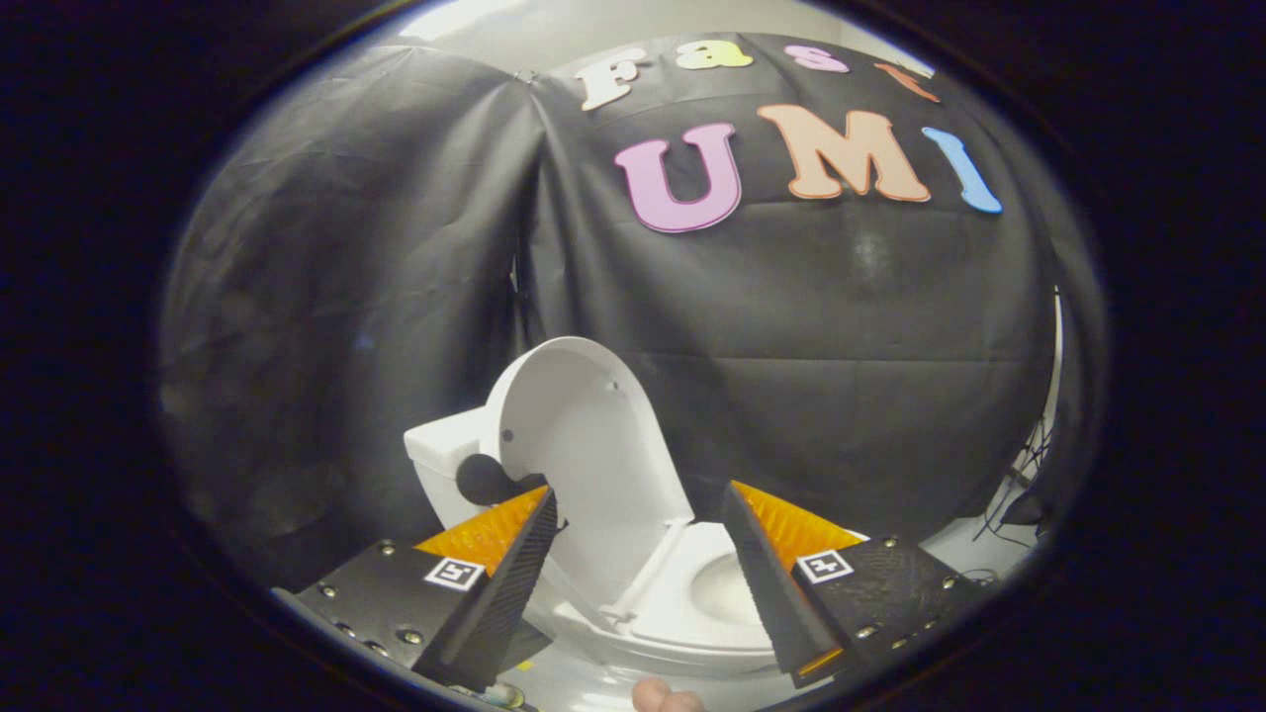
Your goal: Open the toilet lid.
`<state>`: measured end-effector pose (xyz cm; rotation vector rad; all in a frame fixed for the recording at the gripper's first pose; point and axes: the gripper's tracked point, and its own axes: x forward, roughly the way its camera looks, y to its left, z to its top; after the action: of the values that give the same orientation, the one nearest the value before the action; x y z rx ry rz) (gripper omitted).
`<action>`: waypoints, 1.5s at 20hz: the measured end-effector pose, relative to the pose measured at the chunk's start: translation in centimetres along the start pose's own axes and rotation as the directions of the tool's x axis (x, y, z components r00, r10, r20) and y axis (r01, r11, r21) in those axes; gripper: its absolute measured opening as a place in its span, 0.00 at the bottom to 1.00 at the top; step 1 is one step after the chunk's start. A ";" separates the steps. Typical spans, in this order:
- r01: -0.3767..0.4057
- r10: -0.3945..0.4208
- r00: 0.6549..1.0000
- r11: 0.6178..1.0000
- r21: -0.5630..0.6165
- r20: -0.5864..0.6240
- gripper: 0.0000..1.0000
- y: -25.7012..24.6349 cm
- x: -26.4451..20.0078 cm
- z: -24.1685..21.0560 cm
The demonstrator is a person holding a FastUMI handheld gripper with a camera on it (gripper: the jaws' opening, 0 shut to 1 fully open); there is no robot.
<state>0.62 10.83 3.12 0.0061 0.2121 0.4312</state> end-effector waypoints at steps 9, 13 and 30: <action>0.096 -0.096 0.995 0.995 0.014 -0.006 0.99 -8.6 -4.6 -0.4; 0.168 -0.168 0.986 0.986 0.012 -0.002 0.99 -12.1 -6.7 -0.3; 0.231 -0.236 0.970 0.970 0.078 0.065 0.99 -15.6 -9.4 1.5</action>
<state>-0.97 -7.23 5.73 0.0655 0.1527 0.1877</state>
